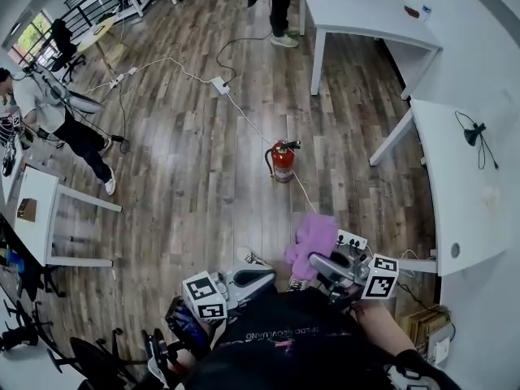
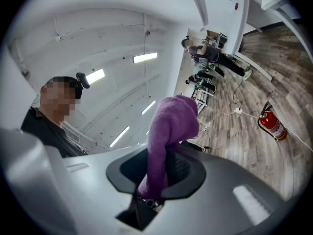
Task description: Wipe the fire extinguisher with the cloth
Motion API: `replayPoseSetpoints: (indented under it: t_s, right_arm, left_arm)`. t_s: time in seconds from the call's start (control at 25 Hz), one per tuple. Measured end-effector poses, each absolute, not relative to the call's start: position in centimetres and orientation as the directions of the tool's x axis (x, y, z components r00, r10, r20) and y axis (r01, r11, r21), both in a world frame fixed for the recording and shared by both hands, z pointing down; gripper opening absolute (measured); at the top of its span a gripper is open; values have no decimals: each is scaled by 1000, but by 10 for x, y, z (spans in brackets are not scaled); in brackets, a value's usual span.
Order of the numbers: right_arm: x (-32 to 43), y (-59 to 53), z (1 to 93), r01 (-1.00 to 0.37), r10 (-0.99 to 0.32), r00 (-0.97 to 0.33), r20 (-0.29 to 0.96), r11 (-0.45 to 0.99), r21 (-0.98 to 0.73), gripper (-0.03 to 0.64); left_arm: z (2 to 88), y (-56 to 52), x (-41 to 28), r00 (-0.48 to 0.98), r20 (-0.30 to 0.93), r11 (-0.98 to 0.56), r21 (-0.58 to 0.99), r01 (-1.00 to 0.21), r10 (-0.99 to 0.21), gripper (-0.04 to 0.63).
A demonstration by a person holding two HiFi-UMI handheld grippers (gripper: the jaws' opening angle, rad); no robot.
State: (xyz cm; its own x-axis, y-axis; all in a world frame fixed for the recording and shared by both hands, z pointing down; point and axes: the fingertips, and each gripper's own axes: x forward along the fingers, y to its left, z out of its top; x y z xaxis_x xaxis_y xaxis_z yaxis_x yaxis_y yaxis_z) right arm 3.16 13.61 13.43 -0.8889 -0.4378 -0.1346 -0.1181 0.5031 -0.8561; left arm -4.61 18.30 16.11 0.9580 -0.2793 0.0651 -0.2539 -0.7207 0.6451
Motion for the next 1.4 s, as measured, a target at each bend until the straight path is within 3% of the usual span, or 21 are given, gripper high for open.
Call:
replayPoseSetpoints:
  t_s: [0.28, 0.76, 1.4]
  right_arm:
    - [48, 167, 138, -128, -394, -913, -103, 517, -847, 74]
    - [66, 185, 130, -151, -433, -895, -110, 525, -837, 74]
    - [61, 189, 130, -139, -401, -911, -99, 524, -840, 74]
  left_arm:
    - [150, 195, -28, 940, 3, -669, 702, -244, -340, -1]
    - [151, 197, -6, 961, 45, -702, 674, -231, -273, -2]
    - [151, 198, -10, 941, 51, -682, 677, -278, -333, -1]
